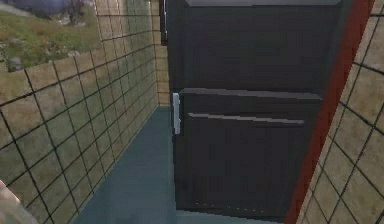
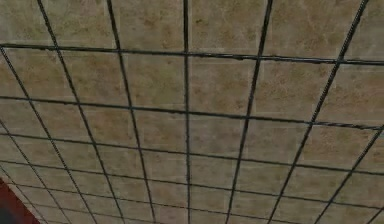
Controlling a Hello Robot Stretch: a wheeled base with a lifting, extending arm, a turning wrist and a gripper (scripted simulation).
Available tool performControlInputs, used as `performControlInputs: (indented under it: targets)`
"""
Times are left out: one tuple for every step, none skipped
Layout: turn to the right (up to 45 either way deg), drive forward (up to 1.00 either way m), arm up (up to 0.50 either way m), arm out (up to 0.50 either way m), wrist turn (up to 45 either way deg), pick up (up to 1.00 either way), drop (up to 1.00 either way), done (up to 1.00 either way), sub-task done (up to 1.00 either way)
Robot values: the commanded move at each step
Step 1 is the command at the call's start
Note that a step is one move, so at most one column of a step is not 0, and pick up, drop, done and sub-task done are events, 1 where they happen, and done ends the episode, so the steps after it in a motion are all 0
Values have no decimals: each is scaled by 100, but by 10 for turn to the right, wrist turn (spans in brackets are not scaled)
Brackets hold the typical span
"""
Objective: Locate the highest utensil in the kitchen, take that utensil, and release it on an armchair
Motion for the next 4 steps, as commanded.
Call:
performControlInputs:
  targets:
    - [60,0,0,0,0,0,0,0,0]
    - [0,15,0,0,0,0,0,0,0]
    - [30,0,0,0,0,0,0,0,0]
    - [0,30,0,0,0,0,0,0,0]
